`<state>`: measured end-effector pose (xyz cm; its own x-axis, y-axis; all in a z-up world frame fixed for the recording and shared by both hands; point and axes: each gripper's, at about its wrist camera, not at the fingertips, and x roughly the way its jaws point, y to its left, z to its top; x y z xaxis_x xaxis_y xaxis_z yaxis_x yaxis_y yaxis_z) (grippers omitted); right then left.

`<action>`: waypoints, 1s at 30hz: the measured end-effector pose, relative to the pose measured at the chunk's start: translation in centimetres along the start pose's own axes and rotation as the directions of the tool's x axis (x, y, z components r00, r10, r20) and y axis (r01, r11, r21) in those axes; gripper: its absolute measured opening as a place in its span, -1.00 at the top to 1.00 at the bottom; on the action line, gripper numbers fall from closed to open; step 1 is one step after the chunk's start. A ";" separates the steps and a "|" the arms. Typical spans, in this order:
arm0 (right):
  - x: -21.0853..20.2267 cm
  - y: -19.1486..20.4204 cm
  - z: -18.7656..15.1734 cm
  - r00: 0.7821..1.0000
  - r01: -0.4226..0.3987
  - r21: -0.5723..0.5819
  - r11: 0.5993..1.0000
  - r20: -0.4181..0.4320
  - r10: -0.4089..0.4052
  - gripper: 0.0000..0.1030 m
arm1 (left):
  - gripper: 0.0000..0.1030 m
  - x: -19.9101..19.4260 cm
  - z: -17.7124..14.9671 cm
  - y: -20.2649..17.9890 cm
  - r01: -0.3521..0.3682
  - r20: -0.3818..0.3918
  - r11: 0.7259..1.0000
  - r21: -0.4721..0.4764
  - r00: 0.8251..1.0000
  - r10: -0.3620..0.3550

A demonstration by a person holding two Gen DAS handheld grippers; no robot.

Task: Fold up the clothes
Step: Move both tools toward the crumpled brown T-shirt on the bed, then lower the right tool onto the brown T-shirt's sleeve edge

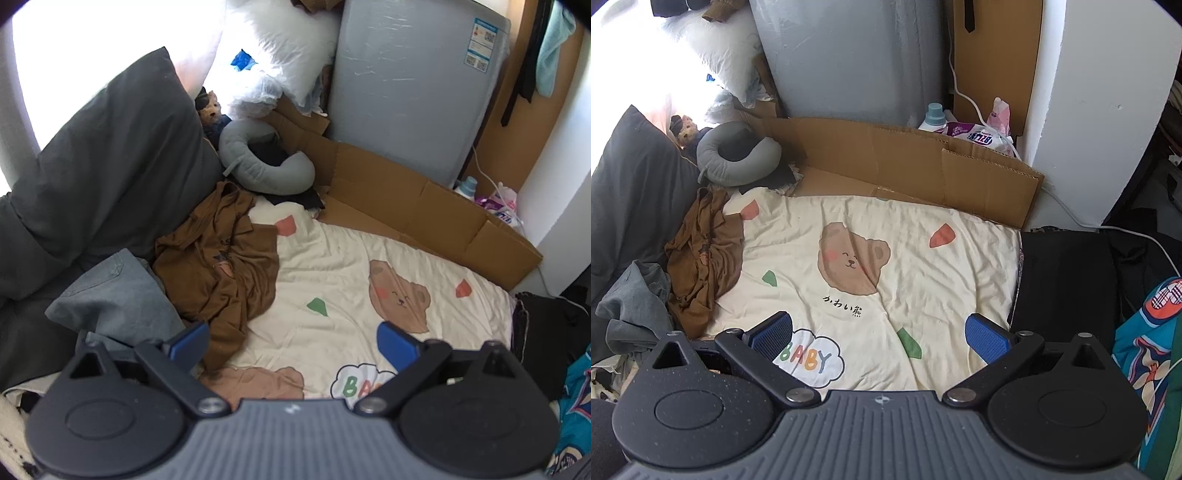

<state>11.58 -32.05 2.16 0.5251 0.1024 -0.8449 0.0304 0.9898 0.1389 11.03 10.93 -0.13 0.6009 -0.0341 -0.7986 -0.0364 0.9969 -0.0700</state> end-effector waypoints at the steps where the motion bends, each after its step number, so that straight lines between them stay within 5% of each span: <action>1: 0.3 0.0 0.1 1.000 -0.002 -0.001 1.000 -0.004 0.002 -1.00 | -0.90 0.2 0.0 0.1 -0.001 -0.002 1.000 -0.003 1.000 0.001; 25: 7.5 1.5 3.1 0.995 -0.075 -0.074 0.994 -0.065 0.071 -0.99 | -0.58 7.4 -0.4 1.8 0.009 -0.043 0.999 -0.046 0.999 -0.011; 30: 9.1 1.6 4.0 0.980 -0.185 -0.067 0.981 -0.088 0.179 -0.99 | -0.51 9.5 -0.7 2.2 0.019 -0.044 0.999 -0.049 0.999 -0.021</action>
<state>19.80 -29.91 -3.23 0.4451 0.2858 -0.8487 -0.1243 0.9583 0.2575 16.09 12.78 -8.33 0.5658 -0.0583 -0.8224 -0.0638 0.9914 -0.1142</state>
